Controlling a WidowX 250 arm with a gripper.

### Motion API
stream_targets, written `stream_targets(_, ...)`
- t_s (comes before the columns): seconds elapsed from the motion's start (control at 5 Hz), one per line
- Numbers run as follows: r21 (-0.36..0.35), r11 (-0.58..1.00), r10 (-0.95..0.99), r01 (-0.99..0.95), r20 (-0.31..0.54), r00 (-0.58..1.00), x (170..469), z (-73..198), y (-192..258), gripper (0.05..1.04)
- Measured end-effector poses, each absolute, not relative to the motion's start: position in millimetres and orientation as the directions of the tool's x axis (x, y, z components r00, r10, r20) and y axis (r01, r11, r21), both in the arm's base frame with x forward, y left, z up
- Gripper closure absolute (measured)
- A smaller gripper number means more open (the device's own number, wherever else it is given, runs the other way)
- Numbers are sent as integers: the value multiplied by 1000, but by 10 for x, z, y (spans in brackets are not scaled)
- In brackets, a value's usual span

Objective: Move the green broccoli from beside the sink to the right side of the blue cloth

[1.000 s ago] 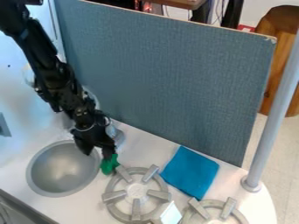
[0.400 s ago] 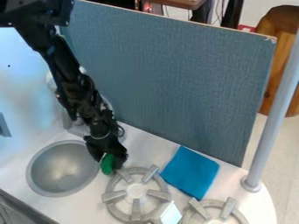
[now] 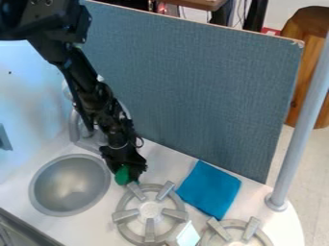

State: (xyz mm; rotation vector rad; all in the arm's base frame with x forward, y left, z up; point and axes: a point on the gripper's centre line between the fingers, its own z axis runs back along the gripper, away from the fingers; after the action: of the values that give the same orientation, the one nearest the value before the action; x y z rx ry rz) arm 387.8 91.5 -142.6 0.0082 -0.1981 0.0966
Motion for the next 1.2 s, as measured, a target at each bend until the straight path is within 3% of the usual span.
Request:
stream_targets(0.4,-33,996,87,-82,197,977,3856,-1400,861,298)
stream_targets(0.6,-78,995,84,-69,203,976,3790,-1198,847,407)
stream_targets(1.0,-137,990,29,12,292,956,4001,-767,626,426)
stream_targets(1.2,-119,986,-71,117,337,939,4183,-691,230,426)
